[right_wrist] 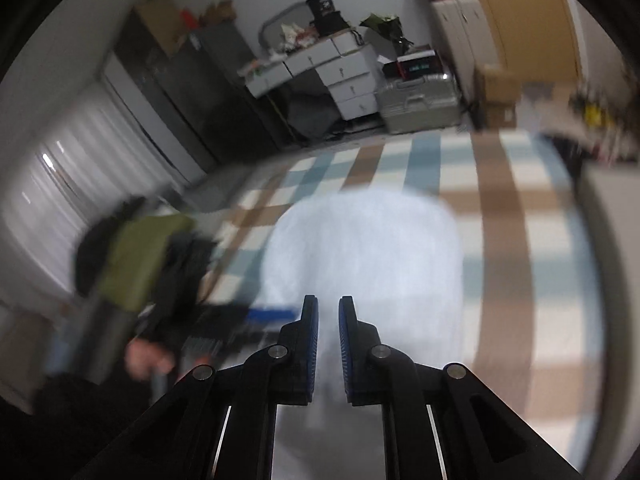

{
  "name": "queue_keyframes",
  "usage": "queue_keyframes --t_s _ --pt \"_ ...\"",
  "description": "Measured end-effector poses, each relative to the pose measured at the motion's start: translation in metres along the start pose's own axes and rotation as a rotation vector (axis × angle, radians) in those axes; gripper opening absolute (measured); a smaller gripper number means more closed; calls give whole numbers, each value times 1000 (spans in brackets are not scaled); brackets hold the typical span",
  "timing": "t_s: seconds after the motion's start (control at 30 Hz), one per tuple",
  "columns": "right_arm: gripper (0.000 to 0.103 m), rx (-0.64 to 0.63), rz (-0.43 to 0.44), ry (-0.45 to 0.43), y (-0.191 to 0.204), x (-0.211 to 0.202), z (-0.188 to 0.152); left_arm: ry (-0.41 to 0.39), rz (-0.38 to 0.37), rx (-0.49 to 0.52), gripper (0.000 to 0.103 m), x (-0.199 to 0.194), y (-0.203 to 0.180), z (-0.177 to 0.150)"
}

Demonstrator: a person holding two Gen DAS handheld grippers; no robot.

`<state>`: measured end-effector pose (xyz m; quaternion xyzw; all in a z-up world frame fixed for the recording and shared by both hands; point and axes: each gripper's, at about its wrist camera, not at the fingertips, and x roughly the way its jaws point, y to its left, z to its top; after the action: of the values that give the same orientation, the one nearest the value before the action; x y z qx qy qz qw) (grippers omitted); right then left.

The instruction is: Fold large clothes

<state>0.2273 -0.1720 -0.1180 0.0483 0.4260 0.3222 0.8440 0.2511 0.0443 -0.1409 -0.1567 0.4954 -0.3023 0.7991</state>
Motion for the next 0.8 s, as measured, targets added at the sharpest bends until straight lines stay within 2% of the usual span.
queue_keyframes --t_s 0.07,0.13,0.23,0.3,0.4,0.47,0.53,0.6,0.67,0.73,0.8 --pt "11 -53 -69 56 9 32 29 -5 39 33 60 -2 -6 -6" --pt "11 -117 -161 159 13 80 51 -9 49 43 60 1 -6 -5" --pt "9 -160 -255 394 1 158 44 -2 64 7 60 -7 -1 4" --pt "6 -169 -279 465 -3 183 38 -13 88 30 60 -22 -6 9" --pt "6 -85 -240 477 -13 183 42 -74 108 126 61 -45 -19 22" --pt "7 -59 -202 443 -19 175 42 -93 98 154 61 -50 -21 39" --pt "7 -20 -158 359 -23 151 41 -69 135 135 61 -36 -13 63" --pt "10 30 -133 272 -27 118 37 -3 179 76 61 -10 9 78" --pt "12 35 -85 211 -19 84 29 70 127 -10 61 16 34 81" --pt "16 -8 -16 217 -2 54 3 32 105 -25 61 14 39 84" --pt "17 -50 47 262 17 39 -23 22 131 8 61 11 34 80"
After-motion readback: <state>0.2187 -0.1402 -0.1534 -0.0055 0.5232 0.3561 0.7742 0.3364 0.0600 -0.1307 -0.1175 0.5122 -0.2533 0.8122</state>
